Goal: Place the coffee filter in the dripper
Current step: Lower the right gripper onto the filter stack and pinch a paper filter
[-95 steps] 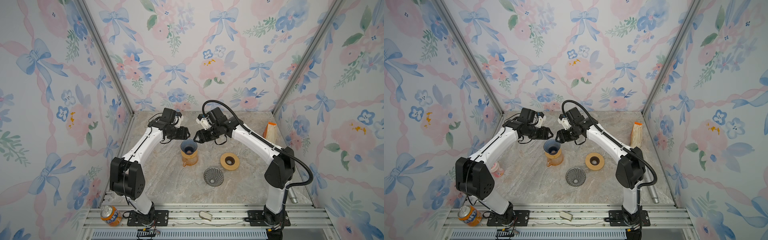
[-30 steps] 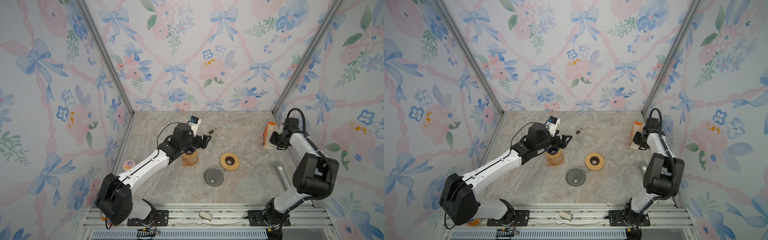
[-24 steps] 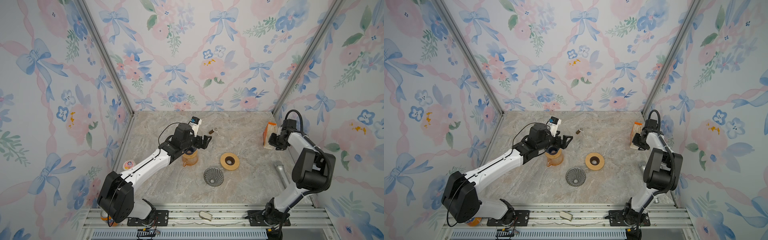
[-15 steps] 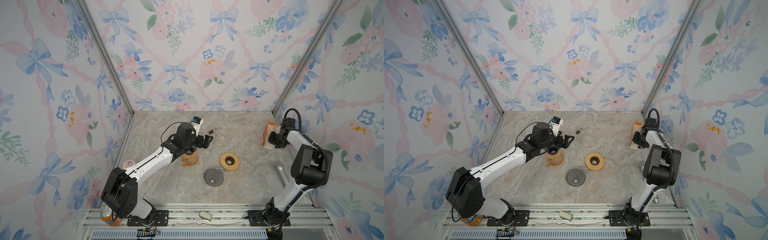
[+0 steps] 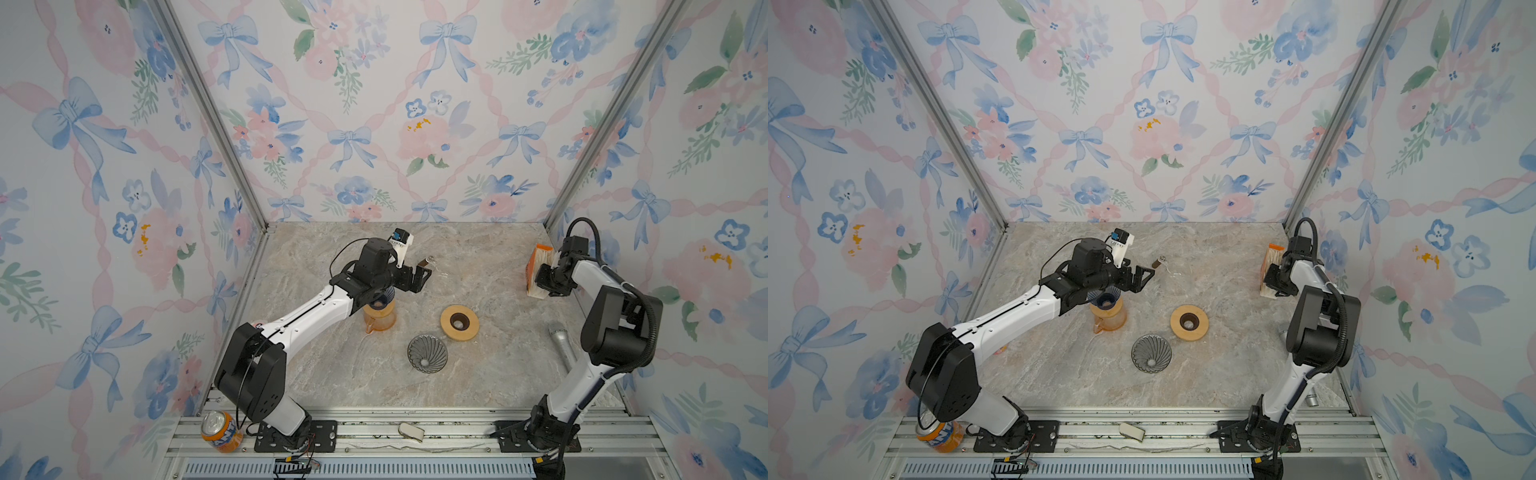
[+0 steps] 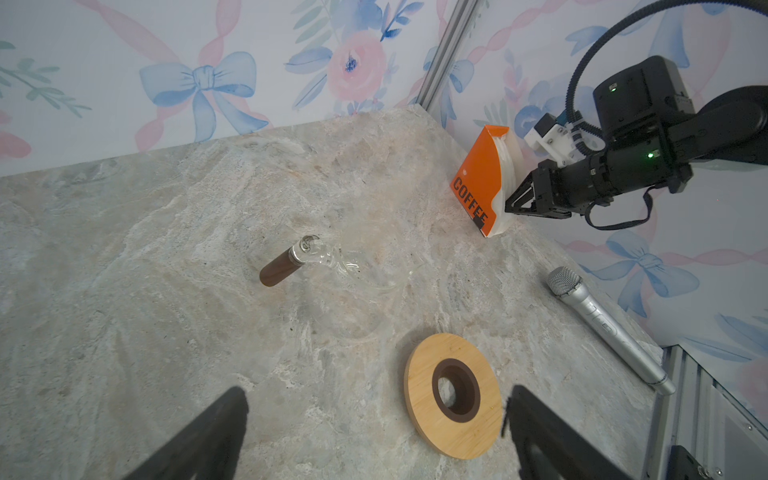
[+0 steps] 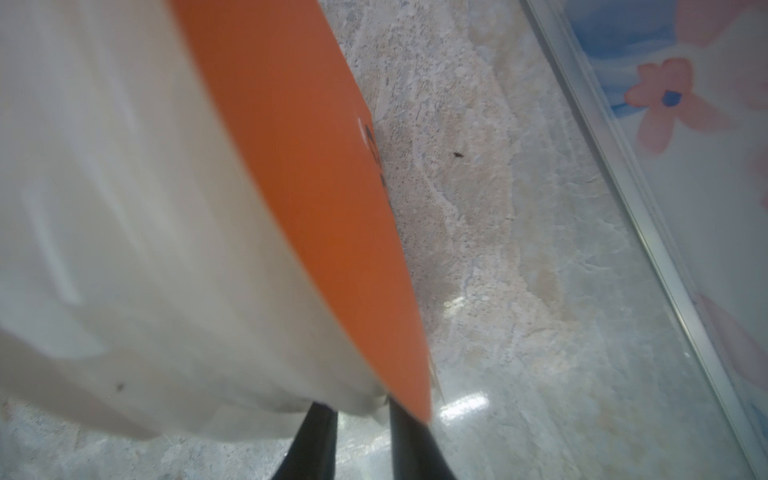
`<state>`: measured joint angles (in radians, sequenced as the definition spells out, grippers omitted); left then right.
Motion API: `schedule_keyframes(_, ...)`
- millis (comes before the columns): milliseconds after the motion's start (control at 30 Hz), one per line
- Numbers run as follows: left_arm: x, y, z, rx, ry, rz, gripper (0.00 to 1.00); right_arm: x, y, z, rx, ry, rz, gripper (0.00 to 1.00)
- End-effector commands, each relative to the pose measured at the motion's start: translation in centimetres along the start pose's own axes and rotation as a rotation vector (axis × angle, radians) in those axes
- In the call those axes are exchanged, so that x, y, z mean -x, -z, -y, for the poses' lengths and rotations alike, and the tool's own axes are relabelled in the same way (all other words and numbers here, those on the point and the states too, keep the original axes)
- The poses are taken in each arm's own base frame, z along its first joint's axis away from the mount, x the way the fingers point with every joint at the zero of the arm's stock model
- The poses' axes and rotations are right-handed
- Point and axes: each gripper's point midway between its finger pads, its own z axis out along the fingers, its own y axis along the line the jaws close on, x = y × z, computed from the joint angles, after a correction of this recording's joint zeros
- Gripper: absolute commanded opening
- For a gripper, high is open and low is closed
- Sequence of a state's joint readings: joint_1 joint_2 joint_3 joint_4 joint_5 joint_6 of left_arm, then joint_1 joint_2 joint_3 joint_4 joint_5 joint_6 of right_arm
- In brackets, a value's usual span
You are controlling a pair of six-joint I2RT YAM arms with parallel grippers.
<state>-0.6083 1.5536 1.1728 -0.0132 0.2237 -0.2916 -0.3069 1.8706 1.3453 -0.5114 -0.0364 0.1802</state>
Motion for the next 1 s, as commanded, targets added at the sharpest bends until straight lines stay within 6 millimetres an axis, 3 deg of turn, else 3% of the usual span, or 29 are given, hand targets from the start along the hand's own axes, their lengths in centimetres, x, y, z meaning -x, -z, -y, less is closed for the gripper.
schedule_keyframes(0,0.0,-0.3,0.5,-0.020,-0.014,-0.016,0.98,0.2,0.4,0.3,-0.011,0.002,0.005,0.25)
schedule_keyframes(333,0.0,-0.3,0.6,-0.023,-0.010,-0.024,0.98,0.0,3.4,0.3,-0.009,0.003,0.060,0.26)
schedule_keyframes(633,-0.6,-0.5,0.4,-0.022,-0.008,-0.039,0.98,-1.1,2.2,0.5,-0.010,0.002,-0.008,0.20)
schedule_keyframes(967,-0.7,-0.9,0.3,-0.020,0.000,-0.047,0.98,-1.0,0.8,0.3,-0.009,0.009,-0.046,0.22)
